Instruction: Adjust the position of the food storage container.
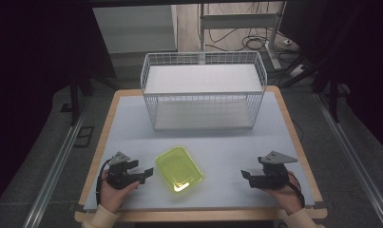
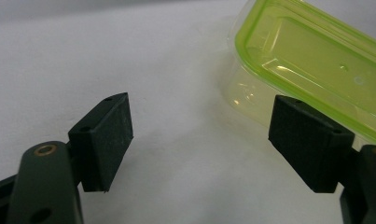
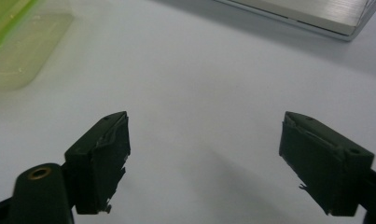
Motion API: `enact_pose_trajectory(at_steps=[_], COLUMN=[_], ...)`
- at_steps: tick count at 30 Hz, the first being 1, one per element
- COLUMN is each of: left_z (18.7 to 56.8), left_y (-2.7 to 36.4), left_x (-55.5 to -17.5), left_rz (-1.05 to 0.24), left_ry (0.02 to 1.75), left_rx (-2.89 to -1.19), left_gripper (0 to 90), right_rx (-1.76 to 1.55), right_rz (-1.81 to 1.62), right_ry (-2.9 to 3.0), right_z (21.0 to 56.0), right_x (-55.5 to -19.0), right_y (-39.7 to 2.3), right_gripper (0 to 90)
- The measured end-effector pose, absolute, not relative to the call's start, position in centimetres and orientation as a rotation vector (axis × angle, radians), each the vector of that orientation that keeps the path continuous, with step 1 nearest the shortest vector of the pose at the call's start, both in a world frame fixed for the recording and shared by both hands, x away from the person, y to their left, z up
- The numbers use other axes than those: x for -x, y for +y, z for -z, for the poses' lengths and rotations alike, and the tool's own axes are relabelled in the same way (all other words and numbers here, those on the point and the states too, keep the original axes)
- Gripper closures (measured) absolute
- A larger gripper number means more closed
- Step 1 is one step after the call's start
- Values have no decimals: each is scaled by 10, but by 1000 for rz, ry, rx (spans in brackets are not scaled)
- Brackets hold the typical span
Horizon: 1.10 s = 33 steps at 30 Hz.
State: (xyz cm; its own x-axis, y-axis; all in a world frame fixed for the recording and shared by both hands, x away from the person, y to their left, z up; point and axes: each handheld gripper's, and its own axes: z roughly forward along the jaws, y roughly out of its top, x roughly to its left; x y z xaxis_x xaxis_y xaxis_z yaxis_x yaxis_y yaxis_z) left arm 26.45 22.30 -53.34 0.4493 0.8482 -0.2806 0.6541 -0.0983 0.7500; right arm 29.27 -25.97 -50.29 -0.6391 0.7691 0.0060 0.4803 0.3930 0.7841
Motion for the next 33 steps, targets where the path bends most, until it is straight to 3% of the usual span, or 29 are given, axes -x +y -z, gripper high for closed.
enact_pose_trajectory(at_steps=[6, 16, 19, 33], left_z=[532, 531, 532, 532], left_y=[223, 224, 225, 225], left_x=[-265, -263, -263, -263], left_rz=[-282, -281, -278, -282], left_ry=[1272, 1271, 1276, 1279], left_rx=[-1825, -1819, -1821, -1837], left_gripper=[211, 210, 209, 195], right_rx=[-1074, -1065, -1054, -1000], right_rz=[-1150, -1145, -1151, -1189], right_ry=[2272, 2300, 2315, 2372], right_z=[499, 501, 501, 495], right_x=[-290, -290, -291, -292], right_y=[-263, -260, -260, -258], right_gripper=[244, 254, 307, 853])
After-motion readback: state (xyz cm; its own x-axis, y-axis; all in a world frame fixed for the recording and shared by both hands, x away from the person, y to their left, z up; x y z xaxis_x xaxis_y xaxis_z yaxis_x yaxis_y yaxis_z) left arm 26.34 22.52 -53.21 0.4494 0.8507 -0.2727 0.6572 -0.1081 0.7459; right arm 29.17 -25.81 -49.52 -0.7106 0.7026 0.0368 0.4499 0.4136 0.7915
